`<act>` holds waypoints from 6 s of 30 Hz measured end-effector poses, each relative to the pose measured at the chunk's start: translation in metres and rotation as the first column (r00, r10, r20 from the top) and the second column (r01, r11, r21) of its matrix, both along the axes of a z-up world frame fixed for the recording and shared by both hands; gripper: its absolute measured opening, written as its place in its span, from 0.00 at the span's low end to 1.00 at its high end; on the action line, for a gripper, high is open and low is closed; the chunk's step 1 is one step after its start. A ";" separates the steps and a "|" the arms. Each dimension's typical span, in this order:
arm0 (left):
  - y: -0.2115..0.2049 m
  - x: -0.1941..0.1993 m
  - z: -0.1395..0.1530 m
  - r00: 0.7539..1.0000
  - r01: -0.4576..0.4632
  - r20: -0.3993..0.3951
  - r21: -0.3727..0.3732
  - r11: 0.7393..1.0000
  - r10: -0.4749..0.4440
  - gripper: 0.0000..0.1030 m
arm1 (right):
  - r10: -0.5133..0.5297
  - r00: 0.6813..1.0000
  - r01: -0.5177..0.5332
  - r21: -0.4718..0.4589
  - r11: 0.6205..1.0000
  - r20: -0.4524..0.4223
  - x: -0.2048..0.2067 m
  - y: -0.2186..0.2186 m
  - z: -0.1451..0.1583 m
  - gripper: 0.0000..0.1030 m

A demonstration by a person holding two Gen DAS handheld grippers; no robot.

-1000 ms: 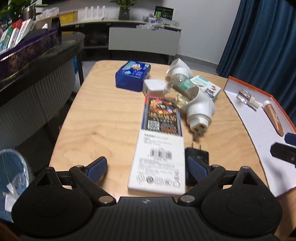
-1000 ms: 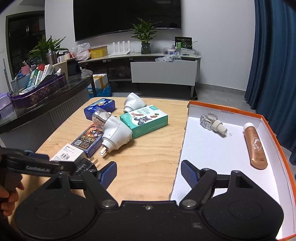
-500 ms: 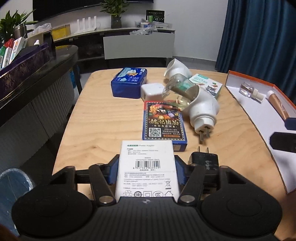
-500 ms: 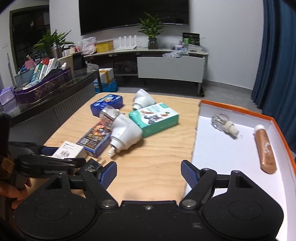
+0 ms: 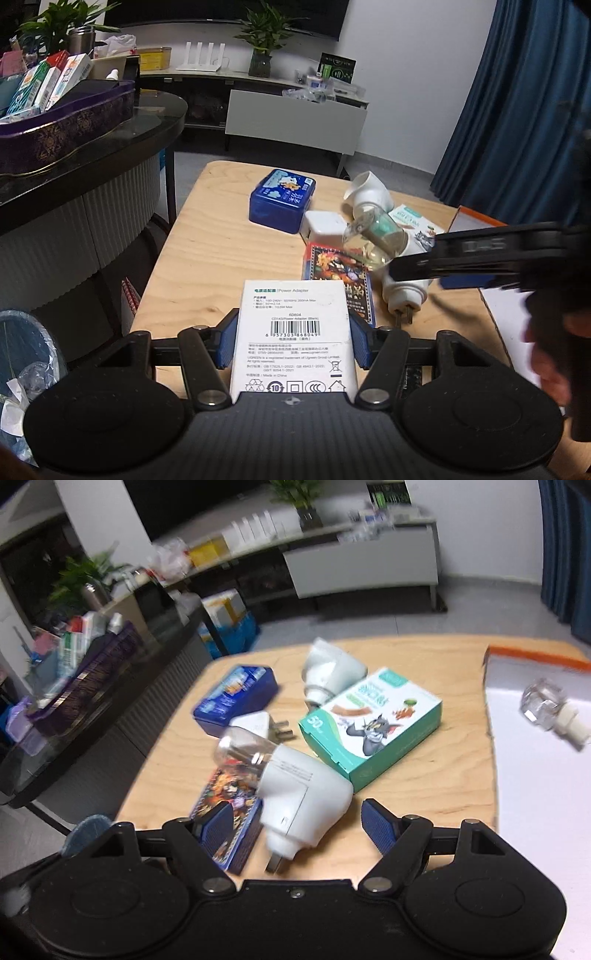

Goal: Organize rigid objects
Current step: 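Grasp the white power-adapter box with the left tool while the right tool grasps the white diffuser, then lift the adapter box and white diffuser and carry both over the white box, then hold the adapter box and diffuser above the white box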

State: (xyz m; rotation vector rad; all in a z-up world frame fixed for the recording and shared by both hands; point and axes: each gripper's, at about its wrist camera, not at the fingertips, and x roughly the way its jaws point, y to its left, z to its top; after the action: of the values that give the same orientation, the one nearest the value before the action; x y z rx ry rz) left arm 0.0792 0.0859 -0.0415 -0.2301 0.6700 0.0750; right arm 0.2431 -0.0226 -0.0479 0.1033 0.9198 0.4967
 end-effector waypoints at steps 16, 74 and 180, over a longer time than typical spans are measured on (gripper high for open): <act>0.003 -0.003 0.004 1.000 -0.001 0.029 -0.029 1.000 0.002 0.58 | 0.009 0.999 -0.010 0.027 1.000 0.049 -0.009 -0.008 -0.005 0.76; -0.212 0.070 0.051 0.930 0.364 0.041 0.003 0.931 -0.364 0.58 | -0.450 0.837 0.481 -0.030 0.876 0.311 -0.093 -0.249 0.065 0.77; -0.220 0.067 0.046 0.921 0.389 0.028 0.008 0.921 -0.389 0.58 | -0.419 0.841 0.463 -0.057 0.884 0.342 -0.092 -0.240 0.071 0.77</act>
State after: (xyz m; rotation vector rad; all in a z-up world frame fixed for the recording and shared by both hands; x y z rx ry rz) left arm 0.1466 -0.1338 0.0046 -0.0918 0.6757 -0.3098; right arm 0.1507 -0.2626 0.0227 0.1023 0.5784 0.0111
